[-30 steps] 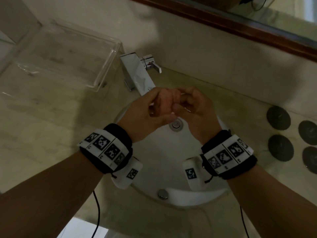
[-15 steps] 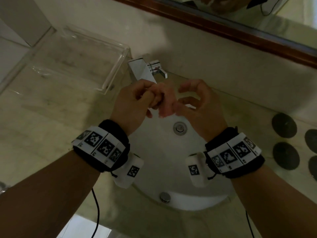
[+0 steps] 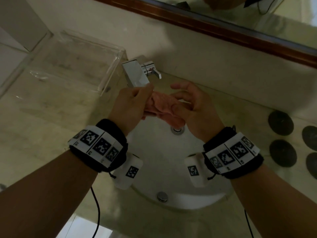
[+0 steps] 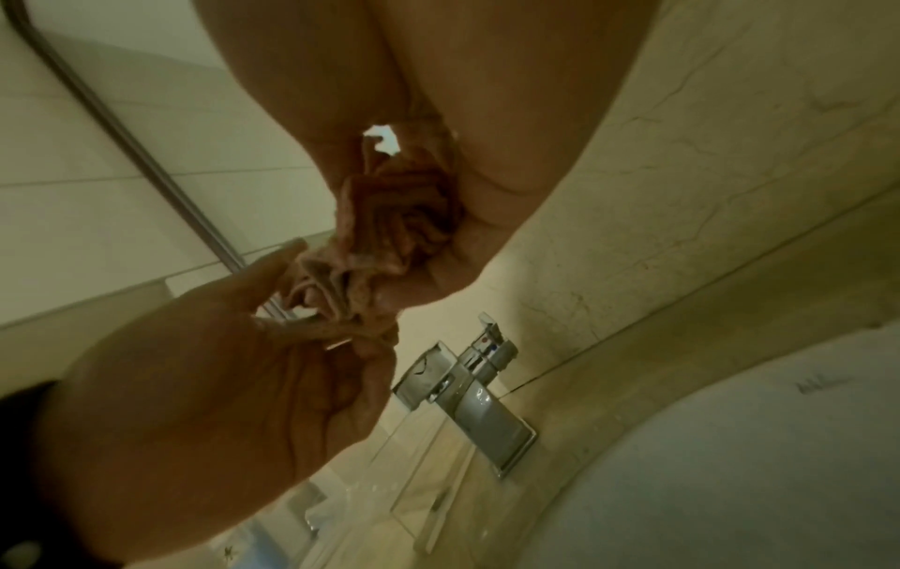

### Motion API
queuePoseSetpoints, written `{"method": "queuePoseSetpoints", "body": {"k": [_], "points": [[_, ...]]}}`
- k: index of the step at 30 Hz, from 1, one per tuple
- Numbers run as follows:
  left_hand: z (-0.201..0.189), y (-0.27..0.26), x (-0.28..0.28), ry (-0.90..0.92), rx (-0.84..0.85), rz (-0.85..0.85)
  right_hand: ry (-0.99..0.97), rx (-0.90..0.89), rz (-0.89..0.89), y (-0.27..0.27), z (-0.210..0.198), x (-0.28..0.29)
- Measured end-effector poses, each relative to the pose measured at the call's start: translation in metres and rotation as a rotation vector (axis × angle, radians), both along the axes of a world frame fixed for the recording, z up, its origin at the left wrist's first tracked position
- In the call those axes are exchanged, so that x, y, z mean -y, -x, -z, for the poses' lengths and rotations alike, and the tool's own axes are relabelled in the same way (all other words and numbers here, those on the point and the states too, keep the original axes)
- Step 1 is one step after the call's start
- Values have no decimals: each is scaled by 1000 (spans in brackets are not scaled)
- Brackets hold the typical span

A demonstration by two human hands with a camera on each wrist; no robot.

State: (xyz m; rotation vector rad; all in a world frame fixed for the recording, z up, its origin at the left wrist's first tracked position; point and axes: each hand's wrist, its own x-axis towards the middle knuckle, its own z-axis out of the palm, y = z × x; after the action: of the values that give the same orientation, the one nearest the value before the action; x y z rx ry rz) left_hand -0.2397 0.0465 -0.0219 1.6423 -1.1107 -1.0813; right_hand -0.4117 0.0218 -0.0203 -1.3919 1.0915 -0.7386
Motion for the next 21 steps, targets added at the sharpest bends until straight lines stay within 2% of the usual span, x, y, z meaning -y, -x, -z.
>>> {"method": "queuePoseSetpoints", "body": {"k": [4,6,9,12,15,18,21], "points": [[1,1,0,-79,-319,37,-45,121,97,3,2,0],[2,-1,-3,-36,-296,114,-79,205,122,5,2,0],[-4,-1,-10,78,-145,163,-99,232,103,7,2,-4],[-15,-2,-14,106,-155,113,-28,135,29,2,0,-8],[-19,-10,-18,111,-125,185,61,34,-56,-8,-3,-10],[-24,-22,-19,109,-199,243,99,-38,-13,-21,-7,-10],[-25,-45,-16,123,-314,202,31,-49,69,-41,-13,-8]]}}
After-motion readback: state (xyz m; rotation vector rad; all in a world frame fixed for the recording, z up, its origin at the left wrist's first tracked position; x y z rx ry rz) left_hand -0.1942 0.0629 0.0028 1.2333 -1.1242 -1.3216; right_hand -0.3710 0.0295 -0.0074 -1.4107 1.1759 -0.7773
